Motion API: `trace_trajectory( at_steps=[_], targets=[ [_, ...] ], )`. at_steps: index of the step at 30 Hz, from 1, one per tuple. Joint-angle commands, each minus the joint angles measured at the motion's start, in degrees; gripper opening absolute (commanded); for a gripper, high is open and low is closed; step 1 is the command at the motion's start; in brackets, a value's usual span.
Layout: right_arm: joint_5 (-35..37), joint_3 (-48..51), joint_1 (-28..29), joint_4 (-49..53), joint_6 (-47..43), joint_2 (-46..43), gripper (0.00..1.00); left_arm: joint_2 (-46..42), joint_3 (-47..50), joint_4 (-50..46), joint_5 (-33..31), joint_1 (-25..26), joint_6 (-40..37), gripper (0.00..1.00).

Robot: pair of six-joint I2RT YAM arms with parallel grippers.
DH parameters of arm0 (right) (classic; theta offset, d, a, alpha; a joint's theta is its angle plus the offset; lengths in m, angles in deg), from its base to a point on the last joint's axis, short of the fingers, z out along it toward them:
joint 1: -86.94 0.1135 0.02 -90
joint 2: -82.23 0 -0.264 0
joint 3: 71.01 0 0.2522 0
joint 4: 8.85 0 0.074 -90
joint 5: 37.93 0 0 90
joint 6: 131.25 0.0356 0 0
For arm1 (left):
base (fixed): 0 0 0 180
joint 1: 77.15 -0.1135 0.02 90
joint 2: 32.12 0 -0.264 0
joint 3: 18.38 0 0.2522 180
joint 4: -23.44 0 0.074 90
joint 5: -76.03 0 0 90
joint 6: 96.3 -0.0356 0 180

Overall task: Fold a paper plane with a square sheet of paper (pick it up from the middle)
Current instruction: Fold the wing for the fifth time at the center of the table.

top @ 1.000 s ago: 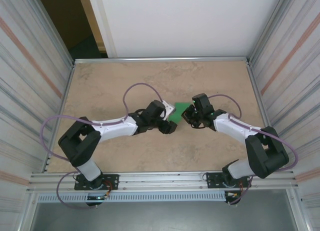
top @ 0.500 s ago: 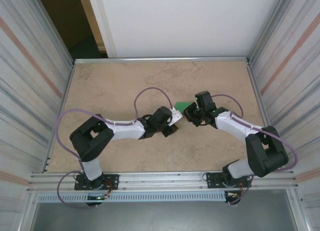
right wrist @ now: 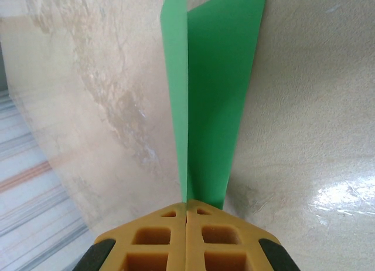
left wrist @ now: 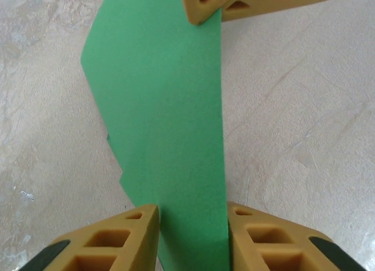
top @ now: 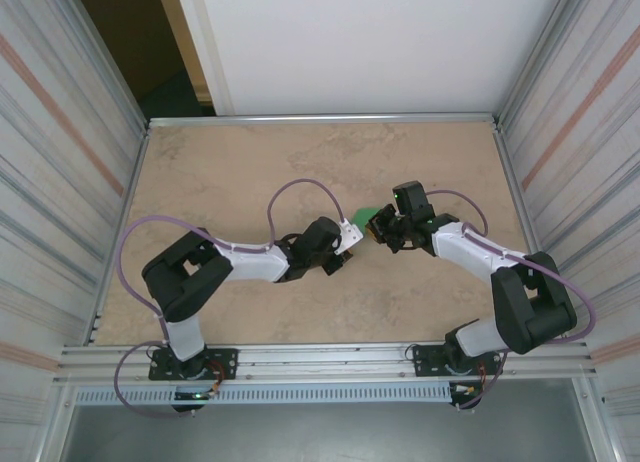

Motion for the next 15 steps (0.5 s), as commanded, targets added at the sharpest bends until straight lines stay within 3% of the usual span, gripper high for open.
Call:
trace_trajectory(
  at_steps=[1, 9, 15],
  targets=[
    [-1.11, -0.73, -0.39, 1.02, 1.32, 0.76, 0.0, 0.6, 0.91, 2.27, -0.07, 0.16, -1.78, 0.3],
    [-1.74, -0.49, -0.42, 1.5, 1.31, 1.24, 0.08, 1.12, 0.99, 2.13, 0.23, 0.17, -1.89, 0.22],
    [-1.56, -0.36, -0.92, 2.54, 0.94, -0.04, 0.5, 2.01, 1.07, 1.95, 0.75, 0.17, -1.5, 0.16]
  ],
)
